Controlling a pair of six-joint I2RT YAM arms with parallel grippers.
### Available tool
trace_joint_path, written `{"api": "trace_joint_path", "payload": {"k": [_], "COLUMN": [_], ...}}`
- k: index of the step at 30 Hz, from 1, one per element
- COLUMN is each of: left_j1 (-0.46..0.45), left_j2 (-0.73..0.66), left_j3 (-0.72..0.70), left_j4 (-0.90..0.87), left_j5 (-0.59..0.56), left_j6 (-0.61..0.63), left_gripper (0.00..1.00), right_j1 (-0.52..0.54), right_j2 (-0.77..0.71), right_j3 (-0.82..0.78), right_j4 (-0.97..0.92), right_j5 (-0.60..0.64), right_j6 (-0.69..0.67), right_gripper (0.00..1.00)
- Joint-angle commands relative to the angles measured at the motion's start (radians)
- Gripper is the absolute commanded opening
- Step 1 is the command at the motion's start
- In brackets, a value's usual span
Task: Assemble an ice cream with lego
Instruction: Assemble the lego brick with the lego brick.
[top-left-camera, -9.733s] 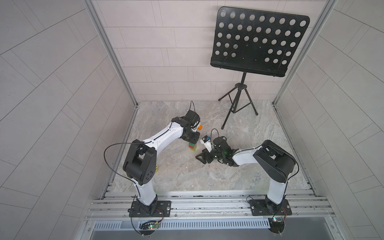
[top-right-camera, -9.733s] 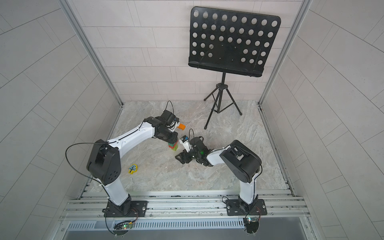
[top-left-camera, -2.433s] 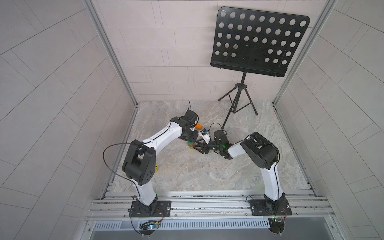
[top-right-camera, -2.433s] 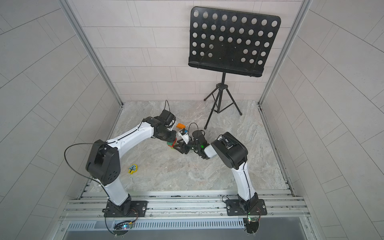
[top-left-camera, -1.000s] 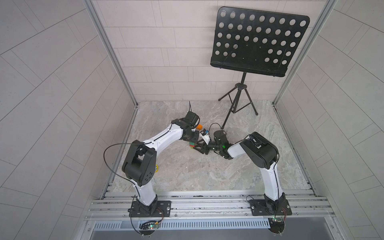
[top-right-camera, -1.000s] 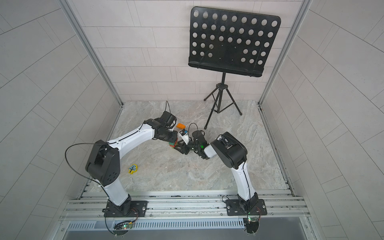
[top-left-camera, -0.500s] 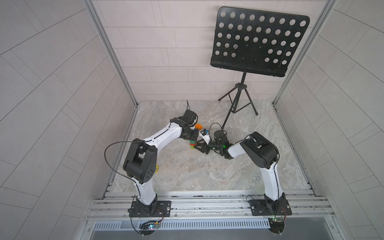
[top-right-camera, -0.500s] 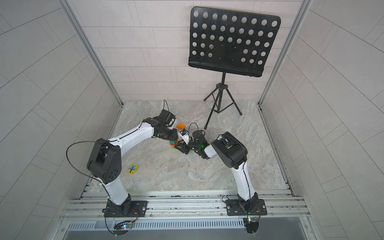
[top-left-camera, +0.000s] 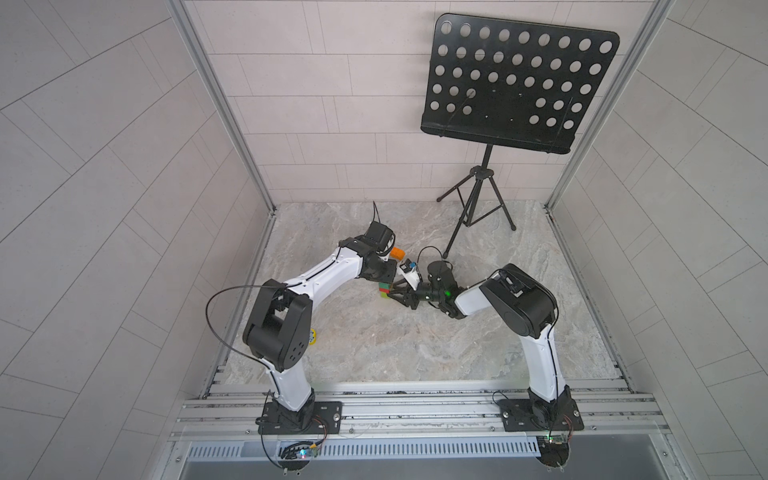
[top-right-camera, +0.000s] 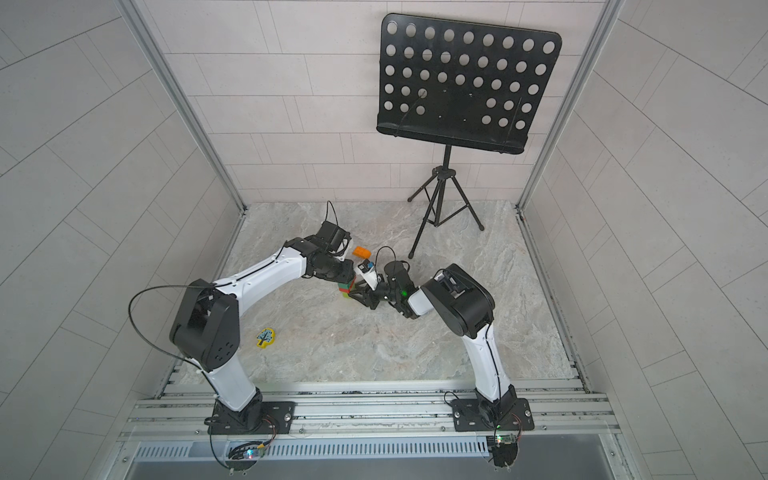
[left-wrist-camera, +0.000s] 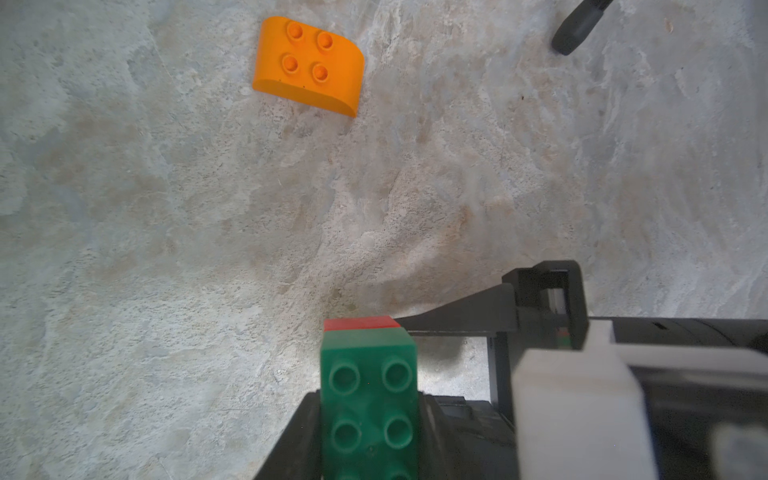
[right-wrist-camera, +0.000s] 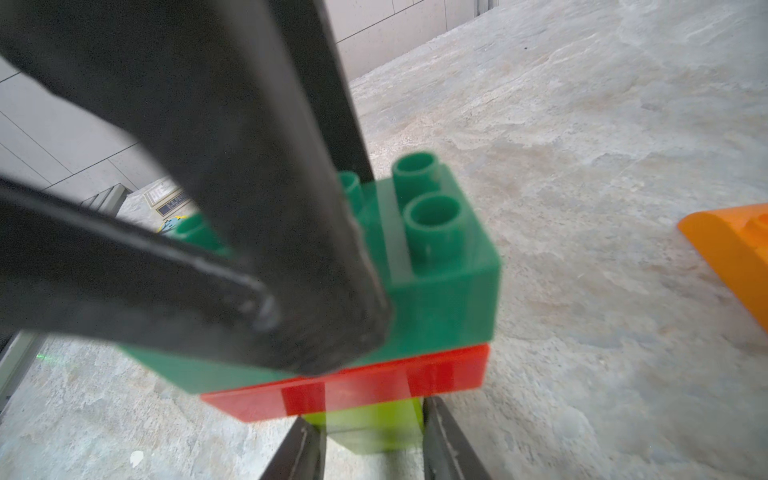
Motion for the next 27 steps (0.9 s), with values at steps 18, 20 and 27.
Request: {"api": "trace_joint_path", "payload": {"k": [18,20,27], "left_j1": [-0.047,-0.047,-0.049], "left_j2": [-0.043,-0.04,-0.033], "left_j3": [-0.22,-0.218,-0.235], "left_j4": [-0.086,-0.082,-0.07], "left_j5": [0.007,0.002,-0.018], "left_j6": [-0.185,-0.189,-0.197], "left_gripper": [0.03,0.07,0.13], "right_j1": [0.021,0.021,0.021], "right_j2": [-0.018,-0.019,-0.023], "right_j3": [-0.002,-0.004,-0.002], "right_j4": [-0.035,-0.036,-0.049], "right_j5": [0.04,0.038,0.038], "right_j6": [0.003,0.002,0.003], "right_gripper": [0.59,0.61,0.66]}}
